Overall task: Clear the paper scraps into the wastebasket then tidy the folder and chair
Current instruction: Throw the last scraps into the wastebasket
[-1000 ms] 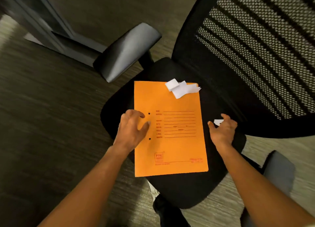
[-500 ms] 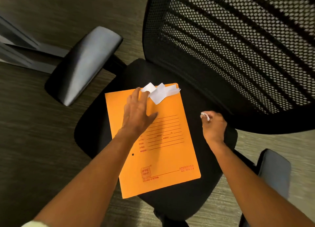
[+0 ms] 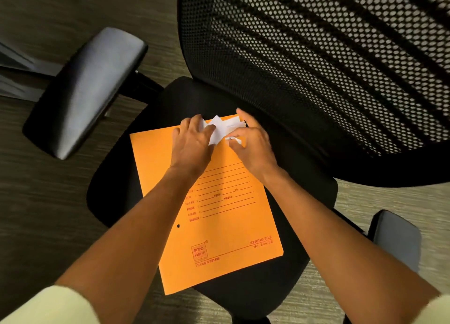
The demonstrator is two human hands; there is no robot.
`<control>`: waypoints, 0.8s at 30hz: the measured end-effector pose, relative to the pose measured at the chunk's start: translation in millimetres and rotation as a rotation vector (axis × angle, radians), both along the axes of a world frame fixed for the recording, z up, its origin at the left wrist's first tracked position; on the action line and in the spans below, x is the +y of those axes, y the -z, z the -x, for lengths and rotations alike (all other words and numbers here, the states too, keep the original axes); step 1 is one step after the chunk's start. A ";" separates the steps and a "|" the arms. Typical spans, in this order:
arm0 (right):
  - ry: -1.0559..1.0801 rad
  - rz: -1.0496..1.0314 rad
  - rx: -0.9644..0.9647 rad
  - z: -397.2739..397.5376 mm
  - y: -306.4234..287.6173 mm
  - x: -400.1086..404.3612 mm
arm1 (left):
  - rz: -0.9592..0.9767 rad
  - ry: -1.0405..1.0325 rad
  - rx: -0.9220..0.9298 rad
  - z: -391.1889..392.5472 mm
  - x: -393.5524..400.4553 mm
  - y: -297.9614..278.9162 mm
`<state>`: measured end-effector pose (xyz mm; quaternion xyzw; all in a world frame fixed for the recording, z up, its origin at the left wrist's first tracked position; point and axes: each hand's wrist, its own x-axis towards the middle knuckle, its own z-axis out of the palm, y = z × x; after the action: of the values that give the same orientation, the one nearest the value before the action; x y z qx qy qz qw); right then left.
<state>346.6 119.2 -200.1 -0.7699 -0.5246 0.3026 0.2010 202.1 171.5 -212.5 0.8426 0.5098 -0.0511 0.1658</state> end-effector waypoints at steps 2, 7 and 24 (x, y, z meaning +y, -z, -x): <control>-0.032 0.037 -0.029 5.5 4.5 5.4 | -0.021 0.001 -0.026 0.8 0.8 2.7; 0.038 0.076 -0.050 10.0 12.2 8.2 | -0.024 -0.062 -0.126 -1.1 10.9 7.6; 0.183 0.029 0.145 30.7 14.4 -48.2 | 0.042 -0.290 -0.386 0.3 34.7 -11.2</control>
<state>315.8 71.0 -214.5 -0.7935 -0.4318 0.3455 0.2541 201.7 206.2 -201.4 0.7512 0.5831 0.1245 0.2831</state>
